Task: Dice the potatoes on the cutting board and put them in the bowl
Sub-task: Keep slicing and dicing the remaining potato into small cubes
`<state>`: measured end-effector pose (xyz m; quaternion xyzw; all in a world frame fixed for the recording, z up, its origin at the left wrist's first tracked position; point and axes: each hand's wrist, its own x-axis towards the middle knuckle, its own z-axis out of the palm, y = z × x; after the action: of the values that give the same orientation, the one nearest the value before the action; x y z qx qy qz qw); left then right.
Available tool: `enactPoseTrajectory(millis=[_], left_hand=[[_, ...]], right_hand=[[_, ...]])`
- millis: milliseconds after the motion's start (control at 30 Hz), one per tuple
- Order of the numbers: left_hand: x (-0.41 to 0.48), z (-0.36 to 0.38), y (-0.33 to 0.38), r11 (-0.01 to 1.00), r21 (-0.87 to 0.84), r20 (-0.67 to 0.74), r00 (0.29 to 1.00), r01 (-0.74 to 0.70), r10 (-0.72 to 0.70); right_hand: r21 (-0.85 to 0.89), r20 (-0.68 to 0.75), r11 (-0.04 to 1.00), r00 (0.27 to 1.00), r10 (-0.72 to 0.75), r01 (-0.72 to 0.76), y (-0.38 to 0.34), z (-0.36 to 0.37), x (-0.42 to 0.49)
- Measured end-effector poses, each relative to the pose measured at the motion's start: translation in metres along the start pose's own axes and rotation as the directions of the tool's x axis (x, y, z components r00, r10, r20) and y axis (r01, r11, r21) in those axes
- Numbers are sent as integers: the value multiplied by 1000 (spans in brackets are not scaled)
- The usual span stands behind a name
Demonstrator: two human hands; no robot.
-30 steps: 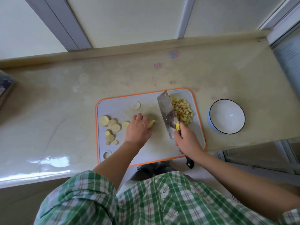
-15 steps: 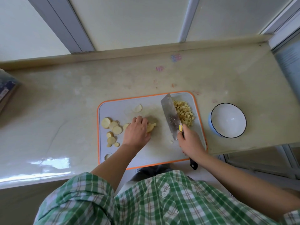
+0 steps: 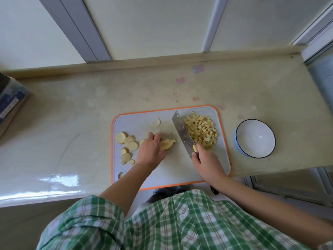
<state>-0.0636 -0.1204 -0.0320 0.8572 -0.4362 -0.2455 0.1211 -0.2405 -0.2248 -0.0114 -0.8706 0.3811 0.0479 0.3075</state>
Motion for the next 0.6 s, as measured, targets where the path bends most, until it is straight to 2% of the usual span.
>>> enactPoseTrajectory(millis=[167,267,467,600], left_hand=[[0,4,3,985,-140,-30,994,101,-106],[0,7,3,980,-154,-37,991,125,-132],[-3,9,4,974,-180,-71,985,140,-154],[-9,12,7,967,-217,-153,973,137,-172]], right_hand=[[26,32,1000,999,-13,12,-10,6,-1],[15,65,998,996,-63,62,-22,14,-2],[-15,39,999,998,-40,41,-21,13,2],[-6,21,1000,999,-29,29,-15,10,1]])
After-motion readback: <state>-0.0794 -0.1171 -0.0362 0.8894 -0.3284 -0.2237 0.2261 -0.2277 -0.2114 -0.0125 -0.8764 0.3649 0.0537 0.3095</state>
